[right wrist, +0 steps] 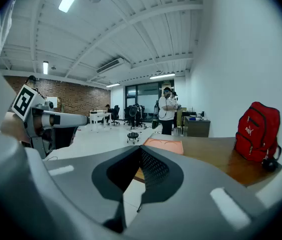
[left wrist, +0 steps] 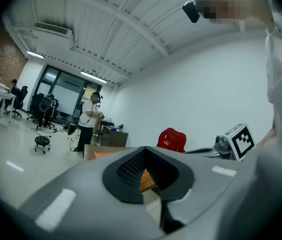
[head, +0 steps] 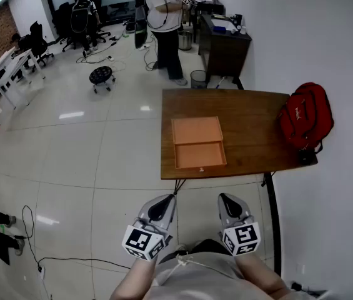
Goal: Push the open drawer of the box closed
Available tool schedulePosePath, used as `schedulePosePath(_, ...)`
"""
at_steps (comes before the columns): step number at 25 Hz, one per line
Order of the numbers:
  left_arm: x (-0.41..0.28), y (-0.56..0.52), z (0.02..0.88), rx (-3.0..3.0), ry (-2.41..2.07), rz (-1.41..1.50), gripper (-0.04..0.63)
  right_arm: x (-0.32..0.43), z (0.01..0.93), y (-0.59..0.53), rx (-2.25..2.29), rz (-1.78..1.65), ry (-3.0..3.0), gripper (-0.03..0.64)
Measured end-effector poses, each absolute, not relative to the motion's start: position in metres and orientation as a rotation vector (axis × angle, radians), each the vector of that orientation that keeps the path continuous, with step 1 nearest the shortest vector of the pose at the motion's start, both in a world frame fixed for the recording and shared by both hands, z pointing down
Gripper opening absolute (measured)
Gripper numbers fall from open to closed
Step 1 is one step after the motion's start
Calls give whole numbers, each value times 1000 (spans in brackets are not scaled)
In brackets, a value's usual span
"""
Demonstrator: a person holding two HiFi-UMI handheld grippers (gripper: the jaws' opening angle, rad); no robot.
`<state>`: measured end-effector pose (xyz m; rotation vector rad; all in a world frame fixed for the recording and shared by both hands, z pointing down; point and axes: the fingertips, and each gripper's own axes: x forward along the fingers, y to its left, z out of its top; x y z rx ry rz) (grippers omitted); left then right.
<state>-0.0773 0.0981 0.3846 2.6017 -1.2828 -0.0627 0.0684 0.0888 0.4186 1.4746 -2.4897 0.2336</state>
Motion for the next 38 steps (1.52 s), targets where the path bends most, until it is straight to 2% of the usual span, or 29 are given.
schedulePosePath(25,-19,-64,403,2553,-1403,21,6,123,431,-97,1342,305,-2586,6)
schedulePosePath(38,-26,-76,483,2380,-1304,187,6,109,515,-99,1240,519,-2446,6)
